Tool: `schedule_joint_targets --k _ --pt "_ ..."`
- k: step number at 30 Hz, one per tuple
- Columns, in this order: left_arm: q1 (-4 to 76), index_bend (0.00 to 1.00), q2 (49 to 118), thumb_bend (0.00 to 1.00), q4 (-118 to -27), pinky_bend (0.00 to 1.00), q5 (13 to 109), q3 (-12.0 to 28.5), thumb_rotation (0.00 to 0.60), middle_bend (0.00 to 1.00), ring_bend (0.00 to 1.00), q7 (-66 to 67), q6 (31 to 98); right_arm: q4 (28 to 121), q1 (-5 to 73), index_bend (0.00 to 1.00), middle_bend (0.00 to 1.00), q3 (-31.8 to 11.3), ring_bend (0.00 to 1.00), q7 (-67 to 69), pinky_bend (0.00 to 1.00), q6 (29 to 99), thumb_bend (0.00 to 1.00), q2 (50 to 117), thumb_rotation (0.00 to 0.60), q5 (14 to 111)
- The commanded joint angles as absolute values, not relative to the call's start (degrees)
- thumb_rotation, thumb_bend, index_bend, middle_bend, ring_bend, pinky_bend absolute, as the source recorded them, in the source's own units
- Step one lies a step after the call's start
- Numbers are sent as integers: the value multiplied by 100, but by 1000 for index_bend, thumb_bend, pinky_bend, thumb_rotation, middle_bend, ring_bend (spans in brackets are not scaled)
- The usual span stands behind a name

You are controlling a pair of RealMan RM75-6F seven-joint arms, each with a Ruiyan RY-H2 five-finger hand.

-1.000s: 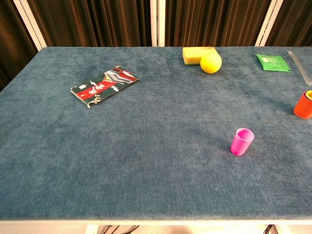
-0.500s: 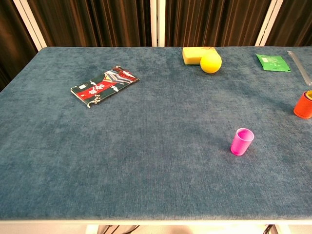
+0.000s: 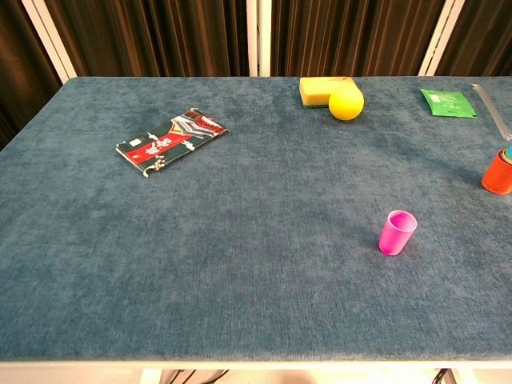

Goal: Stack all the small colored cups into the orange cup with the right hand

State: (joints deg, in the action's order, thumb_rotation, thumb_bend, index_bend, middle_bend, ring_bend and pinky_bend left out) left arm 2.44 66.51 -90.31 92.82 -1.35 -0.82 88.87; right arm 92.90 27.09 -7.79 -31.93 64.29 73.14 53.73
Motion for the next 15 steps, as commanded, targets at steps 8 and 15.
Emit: schedule_joint_targets --k 8,15 --pt "237 35 6661 70 -9006 0 9298 -148 600 0 0 -110 8899 9705 2652 39 139 -805 138 -2697 176 6424 92 7000 600 5638" --pt "225 35 6658 70 -9030 0 9313 -149 600 0 0 -86 8931 10448 2657 82 171 -516 145 -2437 175 6364 106 6752 600 6693"
